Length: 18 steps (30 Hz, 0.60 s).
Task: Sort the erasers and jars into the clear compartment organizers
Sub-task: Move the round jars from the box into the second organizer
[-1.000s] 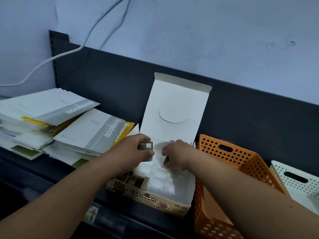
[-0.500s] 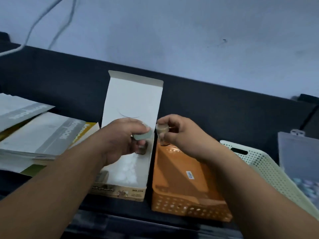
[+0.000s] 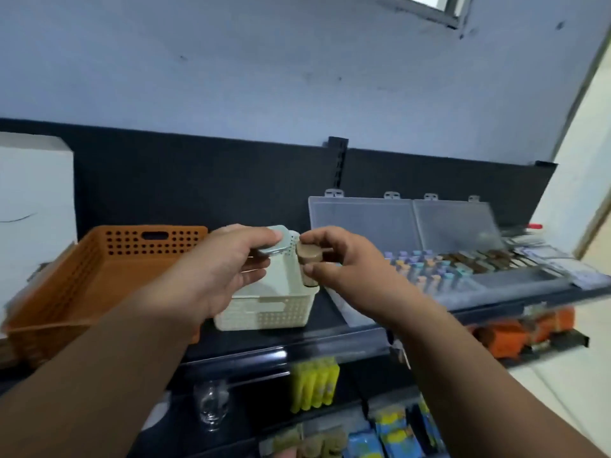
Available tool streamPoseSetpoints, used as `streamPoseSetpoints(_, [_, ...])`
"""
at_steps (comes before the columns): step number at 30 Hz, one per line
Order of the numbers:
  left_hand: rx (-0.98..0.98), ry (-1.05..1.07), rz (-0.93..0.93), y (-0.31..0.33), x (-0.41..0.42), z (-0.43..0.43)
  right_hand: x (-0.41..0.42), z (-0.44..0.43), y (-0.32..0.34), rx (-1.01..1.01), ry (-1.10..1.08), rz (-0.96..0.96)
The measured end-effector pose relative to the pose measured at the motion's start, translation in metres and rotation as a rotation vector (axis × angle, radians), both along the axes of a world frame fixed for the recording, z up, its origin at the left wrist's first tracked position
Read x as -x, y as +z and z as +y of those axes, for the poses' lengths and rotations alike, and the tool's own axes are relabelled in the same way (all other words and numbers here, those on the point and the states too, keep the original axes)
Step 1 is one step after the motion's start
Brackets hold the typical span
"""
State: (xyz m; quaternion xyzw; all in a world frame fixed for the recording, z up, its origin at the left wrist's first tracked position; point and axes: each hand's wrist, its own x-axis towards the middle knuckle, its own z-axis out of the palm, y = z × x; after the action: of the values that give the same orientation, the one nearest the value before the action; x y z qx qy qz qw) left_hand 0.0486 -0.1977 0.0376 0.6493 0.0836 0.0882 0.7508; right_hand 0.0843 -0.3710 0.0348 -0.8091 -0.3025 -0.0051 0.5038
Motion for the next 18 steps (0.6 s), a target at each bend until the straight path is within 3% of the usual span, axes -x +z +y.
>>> streamPoseSetpoints(13, [0.009, -0.254, 0.115, -0.017, -0.033, -0.240, 0.023, -0.237, -0.030, -0.028, -0.287, 0.101])
streamPoseSetpoints(18, [0.172, -0.342, 0.193, -0.018, -0.060, -0.286, 0.013, -0.281, -0.037, -0.067, -0.358, 0.126])
